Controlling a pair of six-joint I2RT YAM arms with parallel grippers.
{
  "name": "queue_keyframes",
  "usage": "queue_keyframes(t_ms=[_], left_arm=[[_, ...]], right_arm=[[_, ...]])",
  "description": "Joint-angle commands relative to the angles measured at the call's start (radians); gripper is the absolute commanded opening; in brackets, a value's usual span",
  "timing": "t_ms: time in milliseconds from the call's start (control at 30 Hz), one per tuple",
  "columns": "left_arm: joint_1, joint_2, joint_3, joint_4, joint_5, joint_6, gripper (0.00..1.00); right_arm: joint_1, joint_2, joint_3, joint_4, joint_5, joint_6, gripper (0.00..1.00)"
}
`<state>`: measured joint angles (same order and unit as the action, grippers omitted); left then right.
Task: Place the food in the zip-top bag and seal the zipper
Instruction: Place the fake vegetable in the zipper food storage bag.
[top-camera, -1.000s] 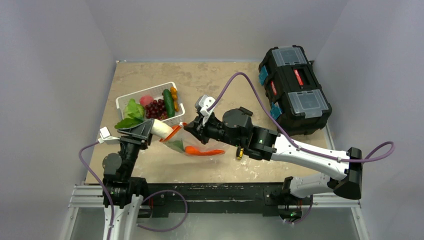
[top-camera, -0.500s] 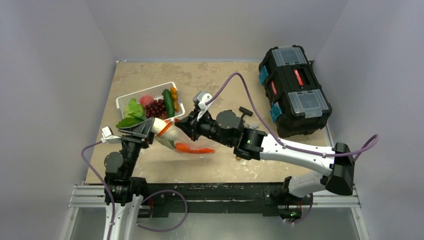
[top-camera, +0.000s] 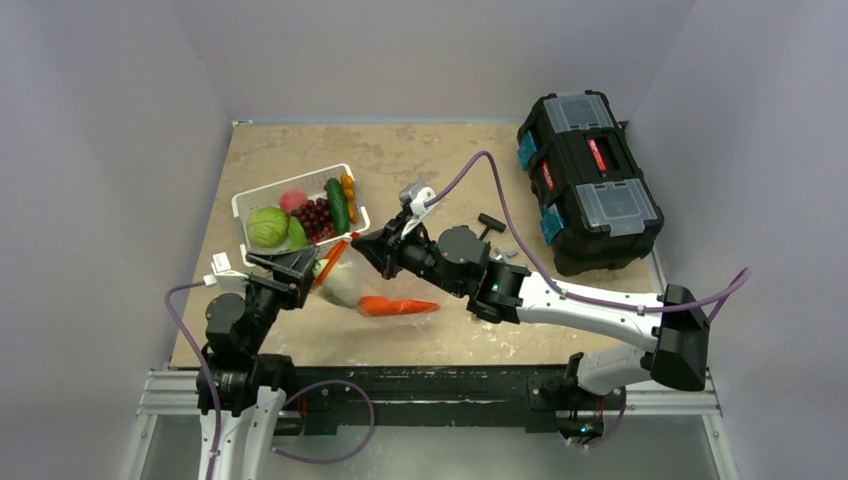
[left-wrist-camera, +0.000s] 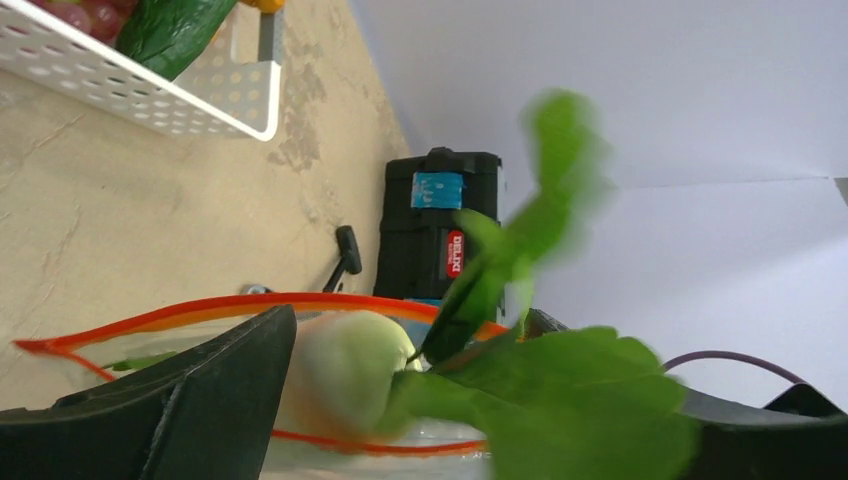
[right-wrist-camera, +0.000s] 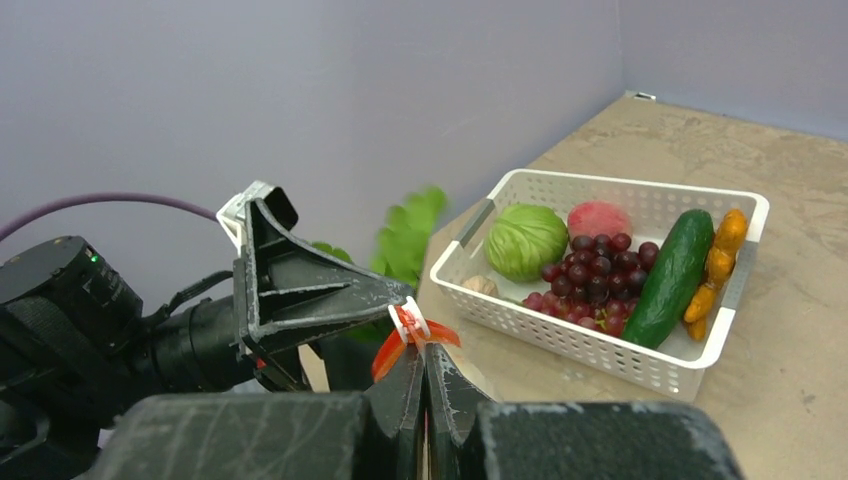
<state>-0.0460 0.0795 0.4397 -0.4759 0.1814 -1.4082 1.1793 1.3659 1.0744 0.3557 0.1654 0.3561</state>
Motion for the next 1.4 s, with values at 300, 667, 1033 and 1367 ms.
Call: queue_keyframes(t_ms=[300, 667, 1033, 1367], left_arm=[[0.004, 0.192, 0.282, -0.277, 0.018, 0.606, 0.86], [0.005, 0.501, 0.545, -0.341, 0.153, 0.912, 0.77], [0.005, 0.471, 0.464, -0.364, 0.209, 0.894, 0.45], [0.005, 0.533, 0.637, -0.286, 0.341, 0.851, 0.0]], right_arm=[[-0.043, -0.047, -0.021, 0.062, -0.069, 0.031, 0.0], [-0.042, -0.043, 0.0, 0.009, -0.162, -0.006, 0.0], [-0.045, -0.061, 0.009, 0.006, -0.162, -0.018, 0.0], [-0.091, -0.108, -0.014, 0.035, -0.184, 0.087, 0.0]])
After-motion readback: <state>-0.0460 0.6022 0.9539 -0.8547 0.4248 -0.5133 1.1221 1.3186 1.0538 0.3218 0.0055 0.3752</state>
